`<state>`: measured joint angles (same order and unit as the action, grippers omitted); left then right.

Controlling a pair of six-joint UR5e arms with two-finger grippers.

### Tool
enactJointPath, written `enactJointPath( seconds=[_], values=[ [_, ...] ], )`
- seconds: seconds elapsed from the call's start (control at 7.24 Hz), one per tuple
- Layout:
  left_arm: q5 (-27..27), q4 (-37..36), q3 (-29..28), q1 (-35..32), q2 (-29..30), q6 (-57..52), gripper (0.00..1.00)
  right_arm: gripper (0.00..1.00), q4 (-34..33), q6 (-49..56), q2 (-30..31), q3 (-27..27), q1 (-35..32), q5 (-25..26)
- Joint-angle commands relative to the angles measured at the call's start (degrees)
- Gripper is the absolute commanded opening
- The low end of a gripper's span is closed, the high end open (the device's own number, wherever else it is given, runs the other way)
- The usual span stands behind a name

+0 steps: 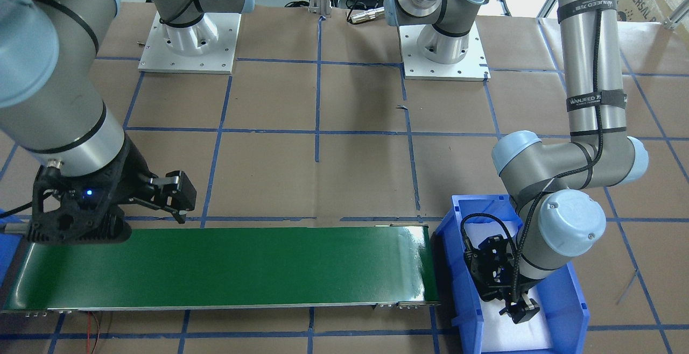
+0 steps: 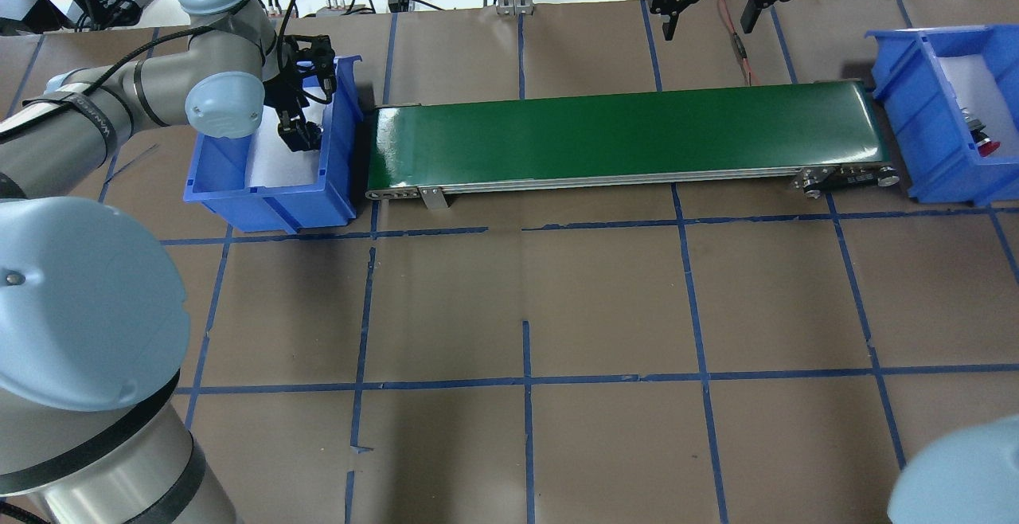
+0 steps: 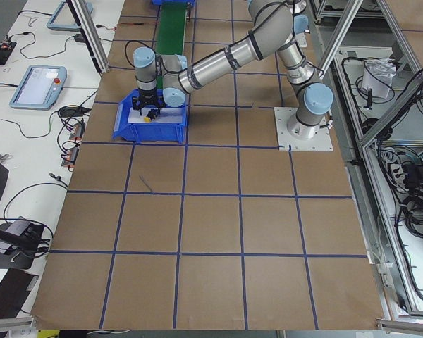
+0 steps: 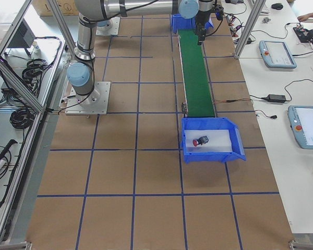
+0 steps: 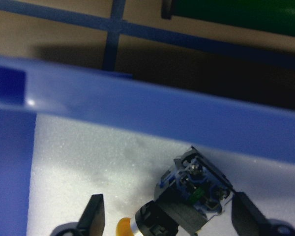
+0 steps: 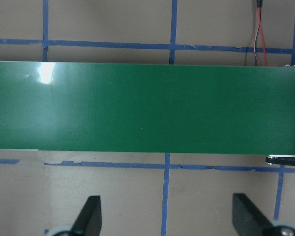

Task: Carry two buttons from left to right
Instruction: 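Lift the yellow button and carry it to the belt with the left gripper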

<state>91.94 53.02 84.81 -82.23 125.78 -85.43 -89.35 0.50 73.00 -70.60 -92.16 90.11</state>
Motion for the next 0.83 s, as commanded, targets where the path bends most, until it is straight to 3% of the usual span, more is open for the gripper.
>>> enactJointPath(
  seconds=[0.0,0.41,0.69],
  values=[
    [0.0,-0.5,0.1,0.0,0.1,0.1,0.65,0.95,0.3,0.5,6.4,-5.9,0.0,0.6],
    [0.2,-1.2,-0.1,0.0,-0.4,0.2,0.28,0.96,-1.7,0.3,7.8,-10.3,0.1,1.0],
    [0.1,-0.7,0.0,0.8,-2.7,1.0,0.26,0.98,-0.7,0.7,9.1,-11.6,0.8,1.3]
  ],
)
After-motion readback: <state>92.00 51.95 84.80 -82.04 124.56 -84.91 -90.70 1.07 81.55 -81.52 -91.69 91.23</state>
